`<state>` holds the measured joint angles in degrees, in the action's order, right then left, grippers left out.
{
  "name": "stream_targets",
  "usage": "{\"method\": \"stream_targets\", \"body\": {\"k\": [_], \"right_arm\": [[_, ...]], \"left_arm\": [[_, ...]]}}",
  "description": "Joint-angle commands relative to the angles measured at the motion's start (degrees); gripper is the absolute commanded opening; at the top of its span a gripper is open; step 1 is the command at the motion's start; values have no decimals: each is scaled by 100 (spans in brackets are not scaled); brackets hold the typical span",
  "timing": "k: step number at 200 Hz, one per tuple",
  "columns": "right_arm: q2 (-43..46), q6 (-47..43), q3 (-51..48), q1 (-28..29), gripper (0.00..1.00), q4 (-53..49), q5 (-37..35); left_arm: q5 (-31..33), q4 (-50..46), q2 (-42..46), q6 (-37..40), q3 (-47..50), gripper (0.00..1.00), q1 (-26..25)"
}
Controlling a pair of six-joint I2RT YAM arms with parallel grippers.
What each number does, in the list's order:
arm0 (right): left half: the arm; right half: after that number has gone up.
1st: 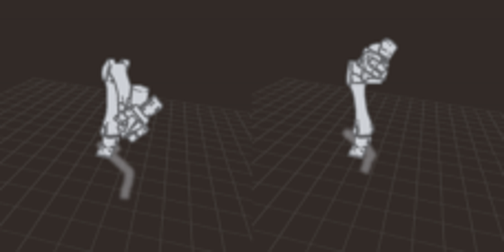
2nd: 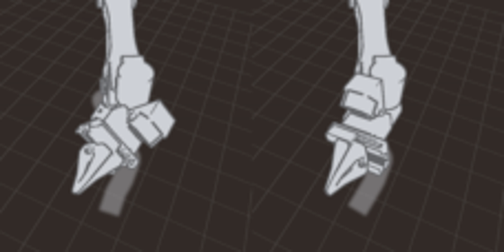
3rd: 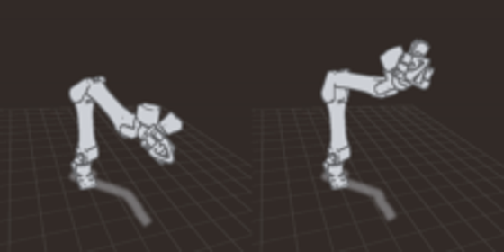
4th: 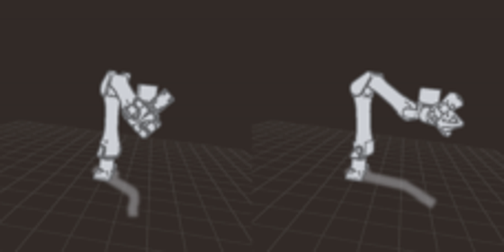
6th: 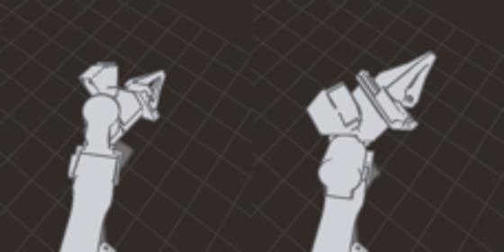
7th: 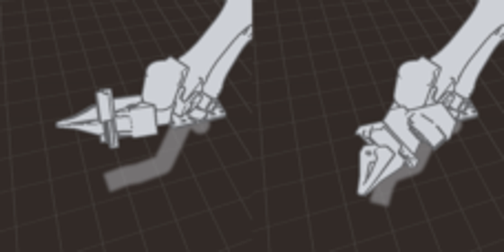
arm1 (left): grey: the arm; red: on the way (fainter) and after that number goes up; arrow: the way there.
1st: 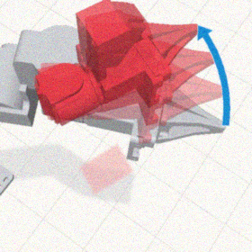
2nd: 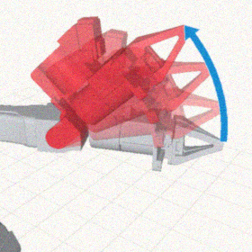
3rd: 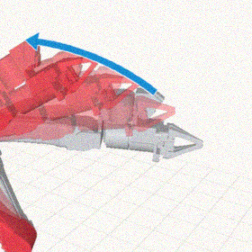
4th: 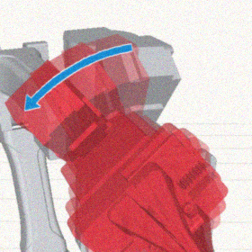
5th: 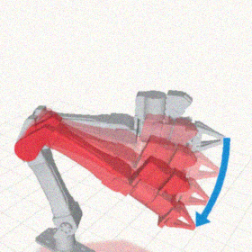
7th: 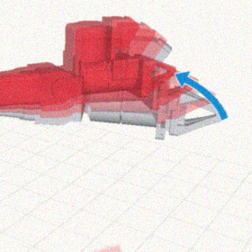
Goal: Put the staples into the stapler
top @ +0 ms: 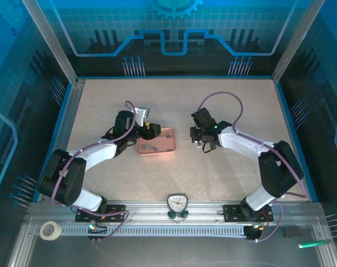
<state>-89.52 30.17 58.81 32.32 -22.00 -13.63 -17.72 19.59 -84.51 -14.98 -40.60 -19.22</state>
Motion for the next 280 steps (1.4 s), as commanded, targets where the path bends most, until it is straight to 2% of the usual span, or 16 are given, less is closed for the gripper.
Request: {"method": "stream_targets", "body": {"k": [1, 72, 114, 154, 223, 280], "right_arm": [[303, 64, 10, -223, 16, -322, 129], [1064, 155, -568, -1098, 16, -623, 733], [1714, 181, -1057, -1356, 16, -549, 935], [2137, 164, -1281, -1513, 16, -601, 1001], [2536, 147, -1379, -1606, 16, -700, 1036], [2763, 191, -1481, -1625, 16, -738, 995]], "left_arm": [[-199, 22, -152, 68, -349, 66, -162], [-421, 42, -1070, -568, -1219, 66, -975], [-268, -60, -1583, -1232, -1678, 66, -1400], [-39, -588, -2025, -1608, -2318, 68, -1699], [425, -1553, -2529, -1587, -3167, 72, -1873], [559, -1856, -2901, -1606, -3602, 73, -1993]]}}
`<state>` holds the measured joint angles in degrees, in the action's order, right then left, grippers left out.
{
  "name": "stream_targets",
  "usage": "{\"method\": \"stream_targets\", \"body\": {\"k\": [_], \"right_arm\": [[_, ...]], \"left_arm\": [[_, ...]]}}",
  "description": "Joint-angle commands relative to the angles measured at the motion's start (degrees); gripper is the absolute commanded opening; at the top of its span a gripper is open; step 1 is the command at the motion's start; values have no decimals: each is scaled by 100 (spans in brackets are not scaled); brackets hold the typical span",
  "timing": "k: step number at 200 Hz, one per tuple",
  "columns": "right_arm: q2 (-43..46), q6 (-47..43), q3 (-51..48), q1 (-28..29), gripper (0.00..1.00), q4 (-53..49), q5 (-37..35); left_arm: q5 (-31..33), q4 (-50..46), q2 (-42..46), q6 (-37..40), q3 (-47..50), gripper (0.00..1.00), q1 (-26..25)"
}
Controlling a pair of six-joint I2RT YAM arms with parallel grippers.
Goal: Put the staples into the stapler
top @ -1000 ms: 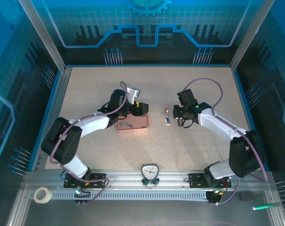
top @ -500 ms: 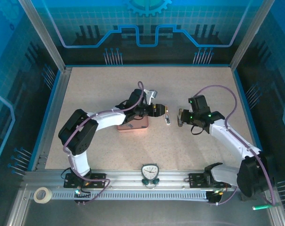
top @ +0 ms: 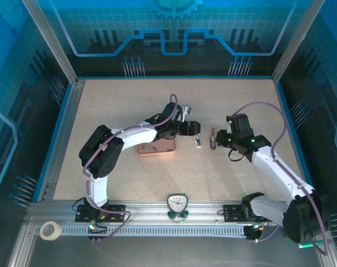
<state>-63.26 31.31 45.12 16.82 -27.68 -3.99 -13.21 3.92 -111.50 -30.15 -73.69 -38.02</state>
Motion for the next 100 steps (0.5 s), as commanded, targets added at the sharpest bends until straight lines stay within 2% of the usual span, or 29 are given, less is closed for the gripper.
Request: {"method": "stream_targets", "body": {"k": [1, 55, 100], "right_arm": [[143, 77, -115, -79, 17, -173, 30], [405, 87, -195, -107, 16, -293, -44], [565, 69, -215, -165, 16, -352, -59]], "left_arm": [[104, -288, -212, -88, -298, 73, -115], [422, -758, -508, 114, -770, 76, -245], [356, -781, -735, 36, -987, 76, -286]]}}
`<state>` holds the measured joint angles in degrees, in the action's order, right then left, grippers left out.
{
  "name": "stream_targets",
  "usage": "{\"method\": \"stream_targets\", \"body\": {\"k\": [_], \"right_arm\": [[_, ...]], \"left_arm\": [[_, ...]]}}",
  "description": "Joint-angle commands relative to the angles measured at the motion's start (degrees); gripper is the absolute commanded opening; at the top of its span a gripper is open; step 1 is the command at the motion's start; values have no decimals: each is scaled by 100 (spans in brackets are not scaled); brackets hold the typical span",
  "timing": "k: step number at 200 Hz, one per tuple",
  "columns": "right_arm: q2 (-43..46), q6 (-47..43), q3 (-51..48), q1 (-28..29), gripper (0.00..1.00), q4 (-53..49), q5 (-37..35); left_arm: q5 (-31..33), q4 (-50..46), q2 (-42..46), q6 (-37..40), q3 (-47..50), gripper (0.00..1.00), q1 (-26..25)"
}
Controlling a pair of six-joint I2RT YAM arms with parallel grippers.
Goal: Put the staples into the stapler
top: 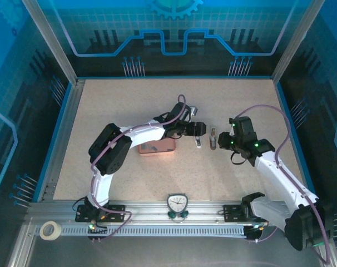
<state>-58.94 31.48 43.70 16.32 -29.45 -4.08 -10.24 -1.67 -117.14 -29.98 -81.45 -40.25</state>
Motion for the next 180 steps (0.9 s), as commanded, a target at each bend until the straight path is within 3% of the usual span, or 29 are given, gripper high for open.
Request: {"method": "stream_targets", "body": {"k": [1, 180], "right_arm": [[135, 51, -72, -113, 16, -175, -50], [216, 59, -57, -155, 16, -244, -15]], "left_arm": [[53, -221, -170, 18, -217, 76, -67], [-247, 44, -328, -26, -389, 76, -85]]}}
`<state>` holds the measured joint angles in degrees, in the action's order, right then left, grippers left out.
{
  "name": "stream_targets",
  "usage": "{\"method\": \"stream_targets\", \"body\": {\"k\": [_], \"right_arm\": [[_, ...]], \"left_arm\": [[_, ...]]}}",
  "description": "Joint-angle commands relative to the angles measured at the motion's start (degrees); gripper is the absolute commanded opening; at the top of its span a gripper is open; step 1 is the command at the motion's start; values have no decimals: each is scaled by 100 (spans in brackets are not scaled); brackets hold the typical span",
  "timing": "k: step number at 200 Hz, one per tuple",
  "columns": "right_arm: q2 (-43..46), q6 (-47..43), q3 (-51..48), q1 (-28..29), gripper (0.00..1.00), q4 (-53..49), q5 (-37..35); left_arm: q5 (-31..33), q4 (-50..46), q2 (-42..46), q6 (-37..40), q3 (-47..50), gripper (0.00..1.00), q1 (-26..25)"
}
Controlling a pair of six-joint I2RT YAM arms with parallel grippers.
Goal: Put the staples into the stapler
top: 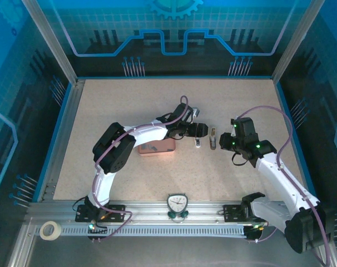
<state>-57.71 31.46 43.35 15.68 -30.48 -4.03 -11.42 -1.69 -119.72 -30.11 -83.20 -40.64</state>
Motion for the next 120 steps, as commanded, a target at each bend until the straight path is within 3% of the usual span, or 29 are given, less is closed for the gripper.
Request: {"method": "stream_targets", "body": {"k": [1, 62, 120], "right_arm": [[94, 61, -21, -91, 16, -142, -19], [-29, 79, 96, -37, 16, -173, 87], [-658, -17, 524, 413, 17, -200, -163]], "left_arm": [[-126, 46, -69, -8, -214, 76, -43], [-85, 75, 151, 88, -112, 76, 0], [133, 243, 1135, 214, 795, 78, 371]]}}
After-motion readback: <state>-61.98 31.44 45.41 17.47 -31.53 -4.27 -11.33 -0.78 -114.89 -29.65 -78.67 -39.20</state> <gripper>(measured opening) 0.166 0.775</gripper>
